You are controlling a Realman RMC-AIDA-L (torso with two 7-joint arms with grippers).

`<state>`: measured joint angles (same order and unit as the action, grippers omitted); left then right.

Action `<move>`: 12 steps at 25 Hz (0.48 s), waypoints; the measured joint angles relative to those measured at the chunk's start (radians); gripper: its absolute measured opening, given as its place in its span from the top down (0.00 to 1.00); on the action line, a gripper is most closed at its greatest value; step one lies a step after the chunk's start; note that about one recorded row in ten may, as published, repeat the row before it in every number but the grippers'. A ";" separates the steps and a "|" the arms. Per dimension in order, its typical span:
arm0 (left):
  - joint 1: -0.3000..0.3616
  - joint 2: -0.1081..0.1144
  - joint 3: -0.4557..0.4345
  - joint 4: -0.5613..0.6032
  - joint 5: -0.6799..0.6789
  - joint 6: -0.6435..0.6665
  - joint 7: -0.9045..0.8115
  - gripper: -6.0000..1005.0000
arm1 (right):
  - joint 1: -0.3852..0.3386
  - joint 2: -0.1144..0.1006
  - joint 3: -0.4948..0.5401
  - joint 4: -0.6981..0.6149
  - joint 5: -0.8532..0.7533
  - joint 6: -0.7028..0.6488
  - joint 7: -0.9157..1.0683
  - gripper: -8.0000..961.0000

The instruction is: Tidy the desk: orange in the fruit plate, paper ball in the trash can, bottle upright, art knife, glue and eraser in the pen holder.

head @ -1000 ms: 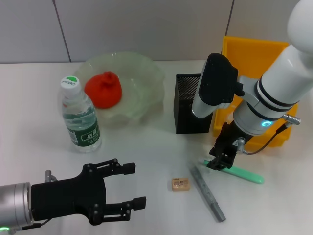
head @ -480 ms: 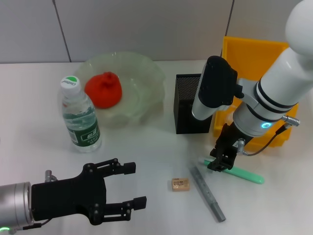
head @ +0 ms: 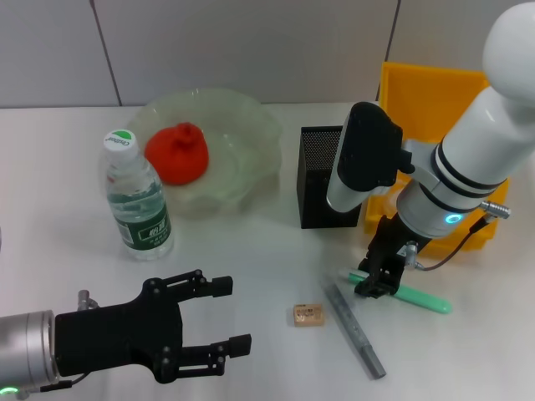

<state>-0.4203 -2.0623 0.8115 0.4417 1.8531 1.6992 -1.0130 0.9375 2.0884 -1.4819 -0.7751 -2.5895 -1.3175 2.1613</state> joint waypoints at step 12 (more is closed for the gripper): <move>0.000 -0.001 0.000 0.000 -0.003 -0.001 -0.002 0.19 | 0.000 0.001 -0.009 0.010 0.013 0.014 0.000 0.68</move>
<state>-0.4203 -2.0631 0.8115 0.4418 1.8499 1.6982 -1.0154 0.9373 2.0892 -1.4911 -0.7649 -2.5768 -1.3034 2.1615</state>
